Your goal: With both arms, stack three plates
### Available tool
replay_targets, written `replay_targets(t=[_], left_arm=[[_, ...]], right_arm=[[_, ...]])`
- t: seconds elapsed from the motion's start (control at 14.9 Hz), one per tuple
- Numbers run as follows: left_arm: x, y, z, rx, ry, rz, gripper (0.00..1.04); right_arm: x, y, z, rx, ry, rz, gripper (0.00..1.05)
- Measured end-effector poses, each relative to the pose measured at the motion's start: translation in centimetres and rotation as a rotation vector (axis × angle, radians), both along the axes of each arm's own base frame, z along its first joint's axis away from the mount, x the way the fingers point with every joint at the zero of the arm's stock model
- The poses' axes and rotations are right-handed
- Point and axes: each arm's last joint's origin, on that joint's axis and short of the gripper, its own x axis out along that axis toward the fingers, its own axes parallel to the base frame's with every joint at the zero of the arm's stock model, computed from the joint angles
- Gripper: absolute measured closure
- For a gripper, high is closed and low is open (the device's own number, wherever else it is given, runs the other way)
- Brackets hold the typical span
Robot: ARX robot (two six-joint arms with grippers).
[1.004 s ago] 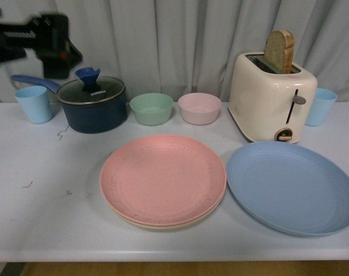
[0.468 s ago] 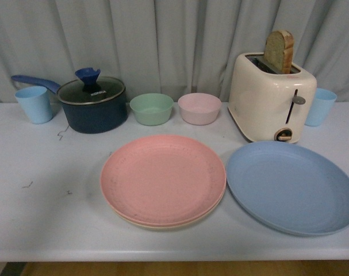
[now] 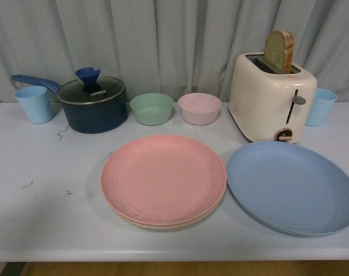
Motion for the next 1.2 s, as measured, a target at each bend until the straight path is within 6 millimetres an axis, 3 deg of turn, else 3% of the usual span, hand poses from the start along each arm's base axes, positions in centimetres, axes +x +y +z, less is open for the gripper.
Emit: replay_targets(t=[0.13, 0.27, 1.2], left_arm=[[-1.0, 0.0, -0.4, 0.000, -0.046, 0.000, 1.03], [-2.0, 0.0, -1.7, 0.000, 0.029, 0.000, 1.03], [-5.4, 0.0, -0.4, 0.000, -0.027, 0.001, 1.03]], right_arm=[[0.0, 0.0, 0.0, 0.000, 0.000, 0.000, 0.06], [0.0, 0.0, 0.0, 0.000, 0.000, 0.000, 0.06], [0.0, 0.0, 0.0, 0.000, 0.000, 0.000, 0.06]])
